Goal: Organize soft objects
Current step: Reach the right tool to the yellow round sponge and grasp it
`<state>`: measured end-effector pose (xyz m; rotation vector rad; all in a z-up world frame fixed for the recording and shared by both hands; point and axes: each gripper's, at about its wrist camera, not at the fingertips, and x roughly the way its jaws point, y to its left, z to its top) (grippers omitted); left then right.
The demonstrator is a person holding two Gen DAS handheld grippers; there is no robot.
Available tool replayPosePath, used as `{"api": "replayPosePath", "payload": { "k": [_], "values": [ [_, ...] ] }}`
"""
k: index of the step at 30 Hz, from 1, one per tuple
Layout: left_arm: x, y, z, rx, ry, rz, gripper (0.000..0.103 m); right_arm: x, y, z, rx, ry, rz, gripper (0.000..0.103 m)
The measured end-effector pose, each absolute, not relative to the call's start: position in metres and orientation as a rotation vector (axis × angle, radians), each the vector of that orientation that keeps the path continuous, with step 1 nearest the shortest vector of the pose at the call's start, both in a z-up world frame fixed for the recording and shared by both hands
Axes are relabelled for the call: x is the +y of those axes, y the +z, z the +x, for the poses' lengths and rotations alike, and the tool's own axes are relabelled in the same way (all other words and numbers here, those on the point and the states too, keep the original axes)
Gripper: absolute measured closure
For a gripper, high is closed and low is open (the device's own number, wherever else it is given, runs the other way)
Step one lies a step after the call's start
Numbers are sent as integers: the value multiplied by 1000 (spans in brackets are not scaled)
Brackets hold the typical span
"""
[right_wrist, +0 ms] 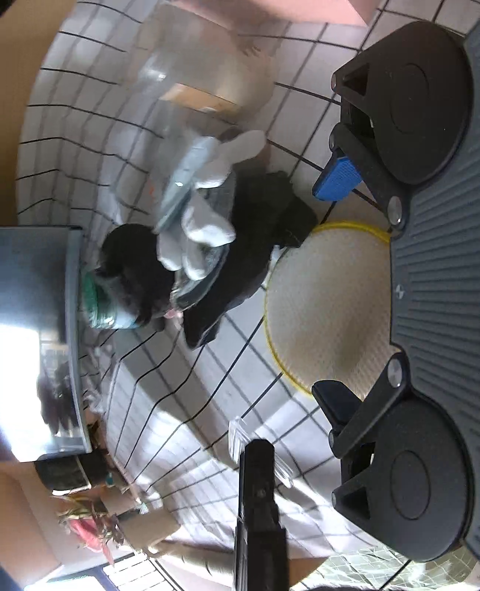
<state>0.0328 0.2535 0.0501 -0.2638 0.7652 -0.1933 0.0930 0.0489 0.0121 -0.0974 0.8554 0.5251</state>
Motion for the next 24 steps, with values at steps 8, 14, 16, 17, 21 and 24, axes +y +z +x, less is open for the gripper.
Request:
{"api": "replayPosePath", "payload": {
  "k": [8, 14, 16, 17, 21, 24],
  "values": [
    [255, 42, 40, 790, -221, -284, 88, 65, 4, 80, 815, 568, -164, 0],
    [260, 49, 44, 785, -273, -265, 88, 64, 19, 73, 813, 578, -153, 33],
    [260, 50, 45, 785, -297, -260, 88, 61, 29, 69, 824, 589, -147, 55],
    [260, 50, 46, 786, -312, -256, 88, 57, 34, 67, 834, 587, -129, 64],
    [256, 49, 48, 792, -371, -251, 88, 44, 50, 59, 876, 562, -53, 83],
    [249, 52, 50, 790, -422, -239, 88, 36, 64, 47, 870, 548, -21, 88]
  ]
}}
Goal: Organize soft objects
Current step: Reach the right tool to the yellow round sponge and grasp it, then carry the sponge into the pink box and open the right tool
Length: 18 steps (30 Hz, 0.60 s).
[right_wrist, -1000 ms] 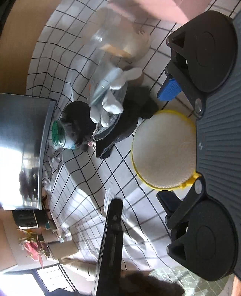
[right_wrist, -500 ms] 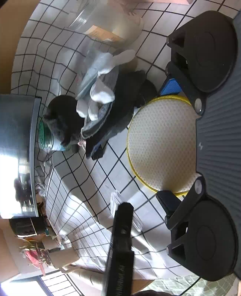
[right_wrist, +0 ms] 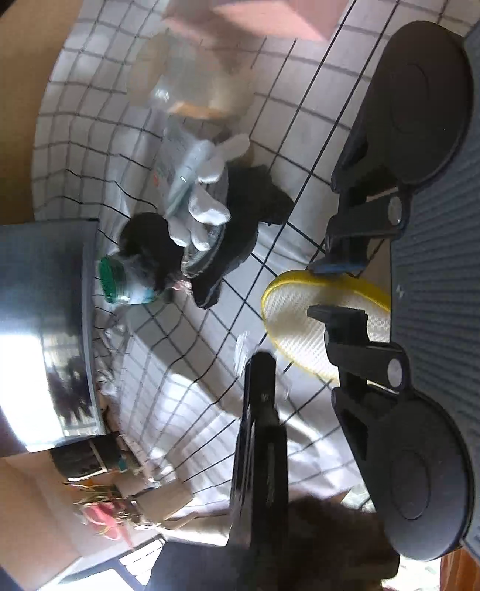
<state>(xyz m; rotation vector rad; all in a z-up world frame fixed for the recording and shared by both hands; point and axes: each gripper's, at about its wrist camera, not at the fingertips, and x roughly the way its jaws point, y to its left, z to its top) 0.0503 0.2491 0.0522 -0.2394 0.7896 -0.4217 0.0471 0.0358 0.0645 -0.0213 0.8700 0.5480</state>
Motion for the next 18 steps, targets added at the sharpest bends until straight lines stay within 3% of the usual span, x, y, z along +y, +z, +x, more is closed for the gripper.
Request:
{"api": "replayPosePath", "payload": {
  "k": [18],
  "values": [
    [57, 73, 45, 811, -938, -68, 88, -146, 161, -53, 700, 22, -89, 90]
  ]
}}
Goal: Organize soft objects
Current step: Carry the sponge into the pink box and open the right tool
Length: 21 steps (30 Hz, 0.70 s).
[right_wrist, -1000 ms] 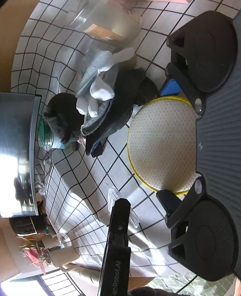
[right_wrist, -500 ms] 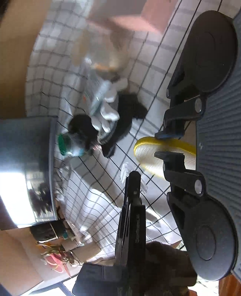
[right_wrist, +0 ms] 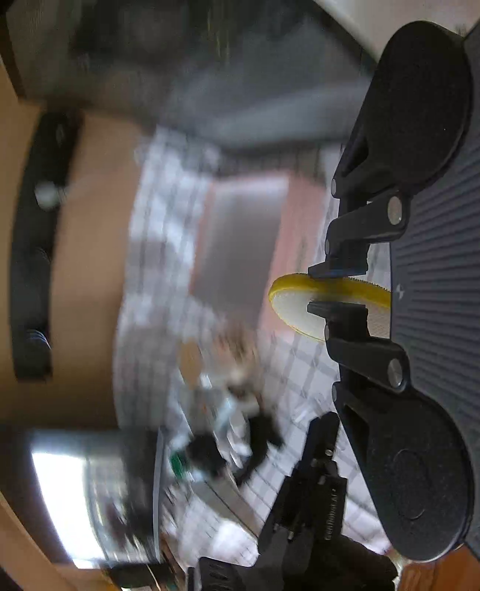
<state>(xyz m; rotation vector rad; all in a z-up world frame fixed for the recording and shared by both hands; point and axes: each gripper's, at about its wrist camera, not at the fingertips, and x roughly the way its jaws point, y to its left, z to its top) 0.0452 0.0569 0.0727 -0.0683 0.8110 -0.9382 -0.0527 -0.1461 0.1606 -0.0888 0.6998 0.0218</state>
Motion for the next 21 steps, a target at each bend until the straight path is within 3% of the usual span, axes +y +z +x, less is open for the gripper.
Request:
{"api": "replayPosePath", "payload": {
  "k": [11, 21],
  "values": [
    [-48, 155, 121, 547, -976, 25, 88, -183, 170, -69, 606, -96, -48, 90],
    [-77, 109, 167, 631, -759, 90, 85, -191, 169, -41, 567, -128, -27, 90]
  ]
}}
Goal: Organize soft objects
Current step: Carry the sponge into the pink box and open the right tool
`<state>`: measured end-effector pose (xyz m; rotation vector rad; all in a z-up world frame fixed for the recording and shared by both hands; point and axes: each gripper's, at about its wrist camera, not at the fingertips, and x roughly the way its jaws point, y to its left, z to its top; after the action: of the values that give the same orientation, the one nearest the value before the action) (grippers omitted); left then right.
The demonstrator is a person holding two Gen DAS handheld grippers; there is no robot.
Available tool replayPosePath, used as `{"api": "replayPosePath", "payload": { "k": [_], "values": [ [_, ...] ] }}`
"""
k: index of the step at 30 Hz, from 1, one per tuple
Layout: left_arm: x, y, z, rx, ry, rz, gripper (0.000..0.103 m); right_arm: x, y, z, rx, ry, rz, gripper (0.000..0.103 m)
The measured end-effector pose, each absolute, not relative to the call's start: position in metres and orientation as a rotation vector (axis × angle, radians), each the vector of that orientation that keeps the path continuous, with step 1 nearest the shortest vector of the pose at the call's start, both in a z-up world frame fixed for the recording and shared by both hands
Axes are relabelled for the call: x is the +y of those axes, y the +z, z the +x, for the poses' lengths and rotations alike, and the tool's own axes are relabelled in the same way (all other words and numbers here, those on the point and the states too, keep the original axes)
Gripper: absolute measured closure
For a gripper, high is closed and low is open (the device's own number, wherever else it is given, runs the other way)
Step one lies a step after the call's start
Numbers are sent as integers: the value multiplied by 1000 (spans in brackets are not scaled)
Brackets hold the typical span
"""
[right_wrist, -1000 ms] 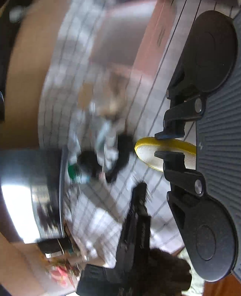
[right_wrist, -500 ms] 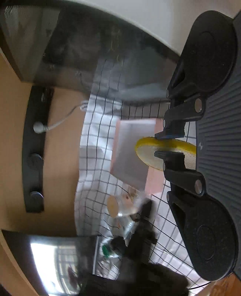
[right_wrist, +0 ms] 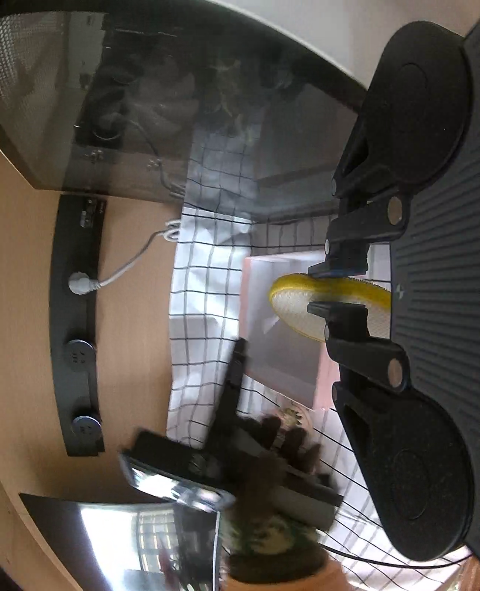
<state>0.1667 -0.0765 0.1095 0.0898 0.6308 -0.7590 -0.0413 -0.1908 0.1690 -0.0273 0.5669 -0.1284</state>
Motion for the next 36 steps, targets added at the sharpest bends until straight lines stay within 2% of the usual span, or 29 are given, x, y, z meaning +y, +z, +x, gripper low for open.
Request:
{"api": "replayPosePath", "payload": {
  "k": [4, 11, 19, 23, 28, 29, 30, 31, 32, 33, 36],
  "values": [
    [-40, 115, 158, 648, -754, -48, 85, -202, 181, -19, 522, -122, -19, 90],
    [18, 111, 114, 686, -737, -113, 85, -219, 184, 66, 493, -101, 53, 90],
    [95, 84, 94, 806, -512, -223, 85, -230, 120, 171, 665, -74, 260, 90],
    [132, 76, 93, 870, -393, -279, 85, -224, 81, 197, 764, -90, 249, 90],
    [166, 67, 82, 858, -286, -293, 85, -225, 57, 204, 803, -198, 161, 83],
    [170, 66, 81, 860, -270, -287, 85, -227, 56, 203, 808, -212, 155, 75],
    [174, 64, 80, 863, -247, -271, 85, -228, 57, 201, 812, -215, 152, 60],
    [176, 63, 81, 863, -225, -254, 85, -229, 60, 195, 805, -215, 147, 50],
    [178, 61, 81, 863, -207, -240, 85, -228, 63, 190, 791, -219, 138, 35],
    [182, 60, 80, 862, -187, -227, 85, -226, 69, 183, 766, -224, 121, 31],
    [189, 59, 85, 847, -122, -205, 85, -210, 90, 158, 667, -190, 25, 25]
  ]
}}
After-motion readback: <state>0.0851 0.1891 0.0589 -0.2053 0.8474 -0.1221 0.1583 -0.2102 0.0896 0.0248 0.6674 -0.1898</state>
